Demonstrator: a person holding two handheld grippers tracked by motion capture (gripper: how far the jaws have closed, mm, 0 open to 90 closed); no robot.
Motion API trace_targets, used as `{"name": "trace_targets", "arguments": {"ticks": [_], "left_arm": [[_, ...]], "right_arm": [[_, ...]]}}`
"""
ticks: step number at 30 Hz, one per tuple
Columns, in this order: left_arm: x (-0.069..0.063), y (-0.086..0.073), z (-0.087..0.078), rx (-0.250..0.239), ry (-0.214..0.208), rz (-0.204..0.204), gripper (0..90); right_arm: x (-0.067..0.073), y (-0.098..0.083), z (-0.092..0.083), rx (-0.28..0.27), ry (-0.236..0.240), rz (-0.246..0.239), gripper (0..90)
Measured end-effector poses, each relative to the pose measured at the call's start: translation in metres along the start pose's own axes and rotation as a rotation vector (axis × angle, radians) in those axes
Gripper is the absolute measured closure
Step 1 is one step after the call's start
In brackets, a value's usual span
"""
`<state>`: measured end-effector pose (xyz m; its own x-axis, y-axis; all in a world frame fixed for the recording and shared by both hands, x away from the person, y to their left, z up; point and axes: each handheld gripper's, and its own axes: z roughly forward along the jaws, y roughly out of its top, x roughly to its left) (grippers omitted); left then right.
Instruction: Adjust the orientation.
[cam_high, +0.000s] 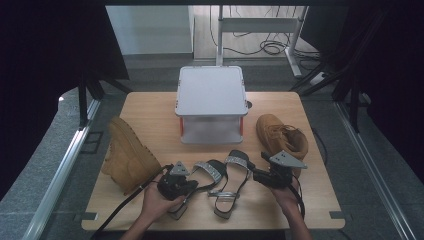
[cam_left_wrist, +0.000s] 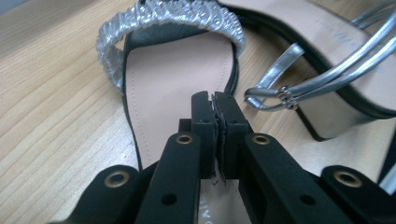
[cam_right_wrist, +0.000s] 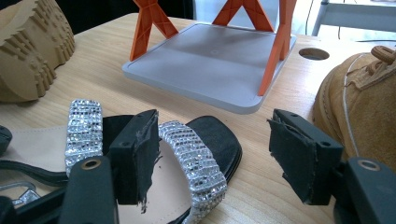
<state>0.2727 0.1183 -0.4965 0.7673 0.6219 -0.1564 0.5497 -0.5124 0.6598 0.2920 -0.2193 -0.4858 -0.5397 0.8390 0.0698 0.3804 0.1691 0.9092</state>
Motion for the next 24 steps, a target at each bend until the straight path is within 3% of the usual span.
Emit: {"name": "trace_targets", "arguments": {"ticks": [7, 9, 12, 14, 19, 24], "left_arm": [[-0.006, 0.004, -0.009, -0.006, -0.004, 0.028, 85.1], [-0.006, 0.005, -0.009, 0.015, 0.020, 0.033, 76.1], [-0.005, 0.006, -0.007, 0.073, 0.093, 0.032, 47.8], [-0.003, 0.005, -0.005, 0.109, 0.098, 0.020, 39.3], [-0.002, 0.004, 0.002, 0.169, 0.099, 0.005, 30.7], [-0.001, 0.002, 0.010, 0.201, 0.087, -0.012, 30.0]], "right_arm": [[0.000, -0.001, 0.000, 0.004, -0.003, -0.005, 33.7], [0.000, -0.001, 0.001, 0.005, -0.004, -0.005, 33.7], [0.000, -0.001, 0.001, 0.007, -0.007, -0.011, 33.6], [0.000, -0.001, 0.000, 0.007, -0.007, -0.009, 33.6], [0.000, -0.001, 0.001, 0.009, -0.013, -0.013, 33.6], [0.000, -0.001, 0.001, 0.008, -0.017, -0.014, 33.5]]}}
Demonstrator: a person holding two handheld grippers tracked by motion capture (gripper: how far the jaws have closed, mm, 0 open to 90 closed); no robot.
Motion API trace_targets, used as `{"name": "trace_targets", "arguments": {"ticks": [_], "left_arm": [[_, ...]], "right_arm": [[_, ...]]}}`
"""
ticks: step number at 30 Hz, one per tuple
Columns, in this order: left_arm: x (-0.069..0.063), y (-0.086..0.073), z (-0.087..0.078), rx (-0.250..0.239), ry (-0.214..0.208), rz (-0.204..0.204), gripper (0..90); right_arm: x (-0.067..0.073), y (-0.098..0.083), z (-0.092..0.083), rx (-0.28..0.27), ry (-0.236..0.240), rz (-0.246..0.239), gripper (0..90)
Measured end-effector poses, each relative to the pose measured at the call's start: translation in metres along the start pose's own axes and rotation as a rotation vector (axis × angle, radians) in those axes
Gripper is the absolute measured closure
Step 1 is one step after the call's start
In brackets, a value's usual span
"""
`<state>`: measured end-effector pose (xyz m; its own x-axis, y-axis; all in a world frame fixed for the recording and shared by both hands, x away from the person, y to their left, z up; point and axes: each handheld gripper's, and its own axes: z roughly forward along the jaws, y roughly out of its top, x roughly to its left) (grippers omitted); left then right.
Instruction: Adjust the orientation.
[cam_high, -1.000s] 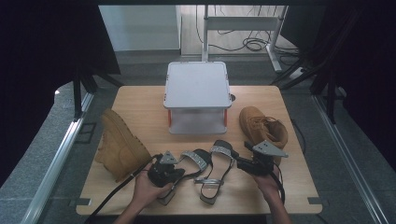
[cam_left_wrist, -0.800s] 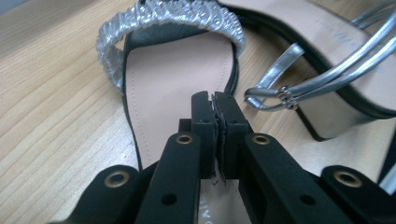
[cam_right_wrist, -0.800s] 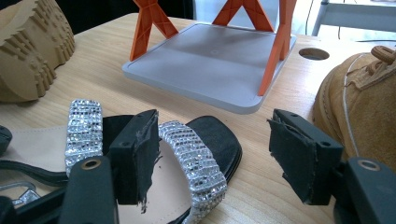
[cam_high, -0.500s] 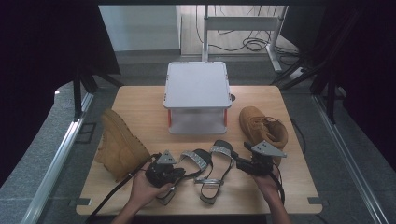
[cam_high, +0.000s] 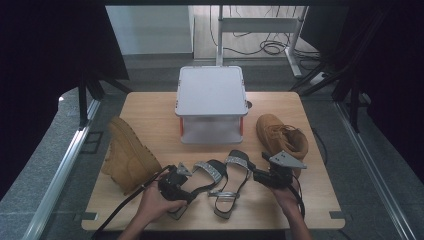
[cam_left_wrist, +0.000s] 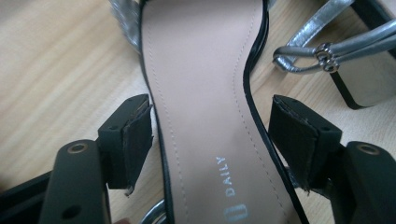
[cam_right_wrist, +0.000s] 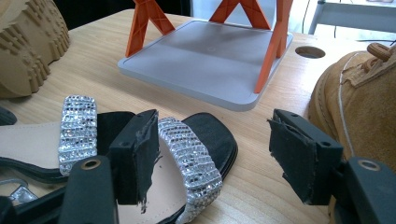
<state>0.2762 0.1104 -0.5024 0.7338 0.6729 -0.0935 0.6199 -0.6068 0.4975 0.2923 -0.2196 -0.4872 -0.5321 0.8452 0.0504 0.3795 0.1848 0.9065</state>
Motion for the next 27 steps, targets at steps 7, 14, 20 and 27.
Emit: {"name": "trace_targets", "arguments": {"ticks": [7, 14, 20, 27], "left_arm": [[0.0000, 0.0006, 0.0046, 0.025, -0.002, -0.025, 28.0], [-0.0005, 0.0013, 0.0080, 0.037, 0.004, -0.055, 31.1], [0.0005, 0.0003, 0.0062, 0.019, 0.019, -0.071, 35.8], [0.0086, -0.0028, 0.0017, -0.020, 0.015, -0.085, 41.0]], "right_arm": [[0.0012, -0.0003, -0.0001, -0.002, -0.012, -0.008, 33.7], [0.0026, -0.0003, -0.0001, -0.002, -0.014, -0.011, 33.9], [0.0043, -0.0005, 0.0010, 0.005, -0.019, -0.021, 33.9], [0.0028, -0.0006, 0.0005, 0.001, -0.025, -0.017, 34.0]]}}
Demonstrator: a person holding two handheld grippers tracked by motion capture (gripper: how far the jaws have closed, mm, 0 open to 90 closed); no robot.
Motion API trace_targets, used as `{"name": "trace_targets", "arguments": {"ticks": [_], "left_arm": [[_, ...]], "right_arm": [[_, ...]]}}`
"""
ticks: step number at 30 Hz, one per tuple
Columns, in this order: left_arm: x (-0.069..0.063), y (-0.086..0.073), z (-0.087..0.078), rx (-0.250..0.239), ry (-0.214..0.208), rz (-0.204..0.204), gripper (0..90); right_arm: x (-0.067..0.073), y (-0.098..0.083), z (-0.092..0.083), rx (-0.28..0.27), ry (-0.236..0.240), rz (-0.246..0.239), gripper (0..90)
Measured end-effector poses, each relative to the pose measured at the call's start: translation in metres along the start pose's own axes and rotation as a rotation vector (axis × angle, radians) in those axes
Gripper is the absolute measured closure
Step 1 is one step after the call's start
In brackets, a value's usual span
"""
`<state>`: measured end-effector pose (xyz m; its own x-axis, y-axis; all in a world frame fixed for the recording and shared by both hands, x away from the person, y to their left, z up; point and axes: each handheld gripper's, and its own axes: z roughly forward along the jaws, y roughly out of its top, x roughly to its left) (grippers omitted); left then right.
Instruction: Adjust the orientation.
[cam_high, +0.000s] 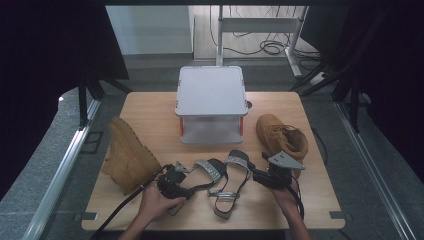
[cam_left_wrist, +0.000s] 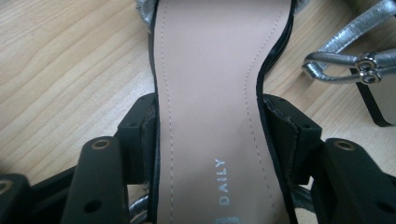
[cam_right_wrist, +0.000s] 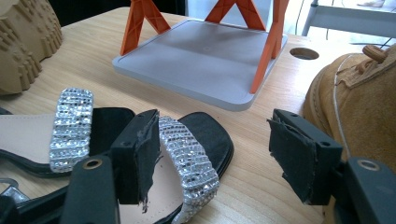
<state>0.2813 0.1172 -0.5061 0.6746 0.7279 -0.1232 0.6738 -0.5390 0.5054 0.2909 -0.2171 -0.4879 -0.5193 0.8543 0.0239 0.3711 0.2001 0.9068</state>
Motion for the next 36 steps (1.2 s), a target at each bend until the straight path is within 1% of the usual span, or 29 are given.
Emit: {"name": "trace_targets", "arguments": {"ticks": [3, 6, 8, 12, 14, 15, 16, 17, 20, 21, 22, 24, 25, 26, 27, 30, 32, 33, 36], "left_arm": [[-0.002, 0.000, -0.004, -0.015, -0.024, 0.005, 41.2], [-0.002, 0.000, -0.008, -0.017, -0.024, 0.012, 41.2], [-0.001, 0.000, -0.012, -0.017, -0.014, 0.015, 41.2], [0.003, 0.000, -0.016, -0.020, 0.016, 0.008, 41.2], [0.006, -0.001, -0.019, -0.022, 0.030, -0.004, 41.2], [0.006, -0.001, -0.019, -0.022, 0.030, -0.004, 41.2], [0.007, -0.004, -0.022, -0.026, 0.045, -0.027, 41.2], [0.007, -0.005, -0.024, -0.030, 0.055, -0.039, 41.2], [0.009, -0.007, -0.029, -0.033, 0.072, -0.079, 41.2], [0.009, -0.007, -0.029, -0.033, 0.072, -0.079, 41.2], [0.009, -0.006, -0.030, -0.033, 0.099, -0.107, 41.2], [0.008, -0.006, -0.031, -0.038, 0.129, -0.139, 41.3], [0.008, -0.006, -0.031, -0.038, 0.129, -0.139, 41.2], [0.007, -0.005, -0.029, -0.049, 0.154, -0.176, 41.2], [0.007, -0.004, -0.029, -0.049, 0.162, -0.189, 41.3], [0.008, -0.004, -0.027, -0.035, 0.188, -0.212, 41.2], [0.008, -0.005, -0.027, -0.031, 0.214, -0.223, 41.3], [0.007, -0.005, -0.027, -0.031, 0.235, -0.223, 41.3], [0.007, -0.006, -0.025, -0.014, 0.253, -0.226, 41.2]], "right_arm": [[-0.001, 0.000, 0.000, 0.001, -0.002, 0.001, 34.1], [-0.001, 0.000, -0.001, -0.001, -0.003, 0.001, 34.1], [-0.001, 0.001, -0.001, -0.004, -0.005, 0.002, 34.1], [-0.001, 0.000, -0.001, -0.001, -0.007, 0.001, 34.1], [-0.001, 0.000, -0.001, 0.001, -0.010, 0.008, 34.2], [-0.001, 0.000, -0.001, 0.001, -0.010, 0.008, 34.2], [-0.002, 0.000, -0.001, -0.002, -0.005, 0.029, 34.3], [-0.002, 0.000, -0.001, -0.005, 0.001, 0.039, 34.4], [-0.003, 0.001, -0.002, -0.010, 0.004, 0.044, 34.4], [-0.003, 0.001, -0.002, -0.014, 0.004, 0.046, 34.5], [-0.004, 0.001, -0.003, -0.018, 0.002, 0.050, 34.5], [-0.004, 0.002, -0.003, -0.020, 0.010, 0.049, 34.5], [-0.004, 0.002, -0.003, -0.020, 0.010, 0.049, 34.5], [-0.004, 0.004, -0.005, -0.024, 0.022, 0.051, 34.7], [-0.003, 0.005, -0.005, -0.025, 0.026, 0.054, 34.8], [-0.003, 0.008, -0.008, -0.039, 0.030, 0.049, 34.7], [-0.003, 0.009, -0.010, -0.045, 0.029, 0.051, 34.8], [-0.003, 0.010, -0.011, -0.045, 0.026, 0.050, 34.8], [-0.005, 0.009, -0.011, -0.043, 0.016, 0.050, 34.8]]}}
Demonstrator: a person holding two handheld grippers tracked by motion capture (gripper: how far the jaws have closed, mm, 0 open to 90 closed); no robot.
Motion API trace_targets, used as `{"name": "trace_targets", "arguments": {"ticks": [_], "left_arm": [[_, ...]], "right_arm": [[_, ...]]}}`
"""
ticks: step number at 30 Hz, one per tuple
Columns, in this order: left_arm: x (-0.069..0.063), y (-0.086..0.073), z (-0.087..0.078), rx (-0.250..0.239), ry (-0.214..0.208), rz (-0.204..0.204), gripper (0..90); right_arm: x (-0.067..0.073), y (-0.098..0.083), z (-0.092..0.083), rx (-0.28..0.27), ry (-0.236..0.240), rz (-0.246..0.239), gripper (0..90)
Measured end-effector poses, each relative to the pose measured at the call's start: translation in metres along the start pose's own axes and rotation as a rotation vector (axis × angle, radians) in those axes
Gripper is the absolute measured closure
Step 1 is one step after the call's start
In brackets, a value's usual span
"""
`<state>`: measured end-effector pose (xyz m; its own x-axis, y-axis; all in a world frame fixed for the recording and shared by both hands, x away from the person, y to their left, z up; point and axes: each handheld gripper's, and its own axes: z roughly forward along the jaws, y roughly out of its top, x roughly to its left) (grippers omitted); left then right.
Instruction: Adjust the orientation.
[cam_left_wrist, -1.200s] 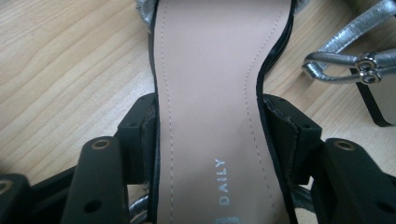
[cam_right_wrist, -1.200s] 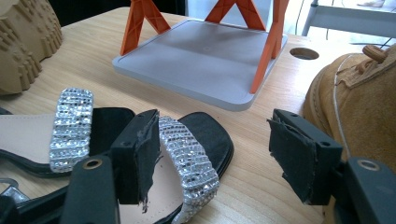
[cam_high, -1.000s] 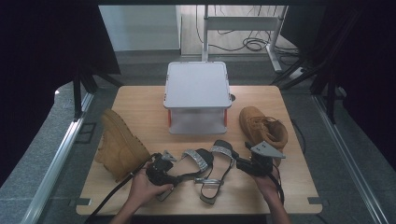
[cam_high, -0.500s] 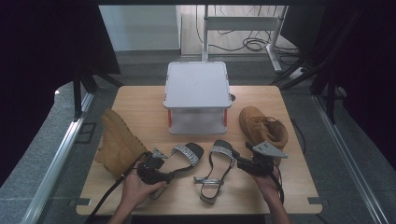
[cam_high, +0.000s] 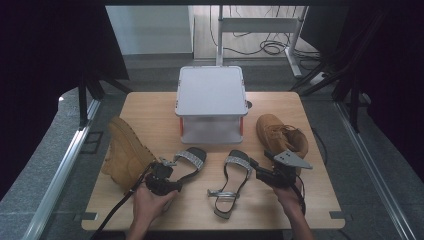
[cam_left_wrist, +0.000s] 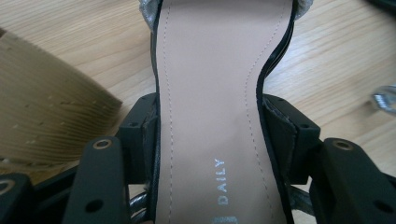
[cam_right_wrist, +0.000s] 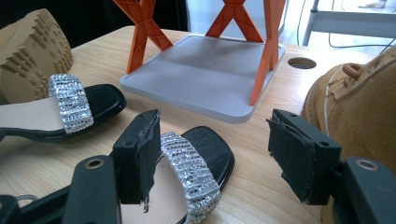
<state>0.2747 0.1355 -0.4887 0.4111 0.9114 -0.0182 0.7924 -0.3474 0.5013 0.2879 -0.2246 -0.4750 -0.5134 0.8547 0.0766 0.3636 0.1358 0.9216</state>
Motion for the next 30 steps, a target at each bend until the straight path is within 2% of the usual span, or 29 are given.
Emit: {"name": "trace_targets", "arguments": {"ticks": [6, 9, 12, 13, 17, 20, 21, 24, 25, 26, 27, 28, 30], "left_arm": [[0.000, -0.004, 0.015, 0.048, 0.004, -0.001, 41.2], [0.002, -0.007, 0.016, 0.026, 0.000, -0.018, 41.3], [0.003, -0.006, 0.016, 0.034, 0.007, -0.031, 40.4], [0.004, -0.006, 0.016, 0.036, 0.014, -0.032, 36.9], [0.006, -0.003, 0.004, -0.007, -0.001, -0.031, 27.3], [0.006, 0.000, -0.009, -0.052, -0.021, -0.011, 25.2], [0.006, 0.000, -0.009, -0.052, -0.021, -0.011, 24.9], [0.009, 0.008, -0.022, -0.110, -0.107, 0.000, 24.2], [0.009, 0.008, -0.022, -0.110, -0.107, 0.000, 24.2], [0.013, 0.012, -0.026, -0.151, -0.144, 0.009, 24.7], [0.013, 0.012, -0.026, -0.151, -0.144, 0.009, 26.0], [0.016, 0.016, -0.028, -0.175, -0.182, 0.017, 26.4], [0.018, 0.020, -0.027, -0.182, -0.197, 0.031, 26.5]], "right_arm": [[-0.001, -0.003, -0.001, 0.010, -0.010, 0.008, 34.8], [-0.002, -0.003, -0.002, 0.006, -0.014, 0.011, 35.0], [-0.002, -0.003, -0.003, 0.003, -0.011, 0.016, 35.0], [-0.001, -0.003, -0.003, 0.004, -0.011, 0.013, 35.0], [-0.001, -0.004, -0.004, 0.006, -0.013, 0.009, 34.9], [0.000, -0.004, -0.004, 0.009, -0.015, 0.007, 34.9], [0.000, -0.004, -0.003, 0.010, -0.014, 0.007, 34.9], [0.001, -0.004, -0.003, 0.015, -0.015, 0.004, 35.0], [0.002, -0.004, -0.002, 0.014, -0.013, 0.003, 34.9], [0.002, -0.004, -0.002, 0.016, -0.014, 0.000, 34.9], [0.002, -0.004, -0.002, 0.016, -0.014, 0.000, 34.9], [0.004, -0.005, -0.002, 0.019, -0.012, -0.004, 34.9], [0.006, -0.005, -0.001, 0.024, -0.011, -0.010, 34.9]]}}
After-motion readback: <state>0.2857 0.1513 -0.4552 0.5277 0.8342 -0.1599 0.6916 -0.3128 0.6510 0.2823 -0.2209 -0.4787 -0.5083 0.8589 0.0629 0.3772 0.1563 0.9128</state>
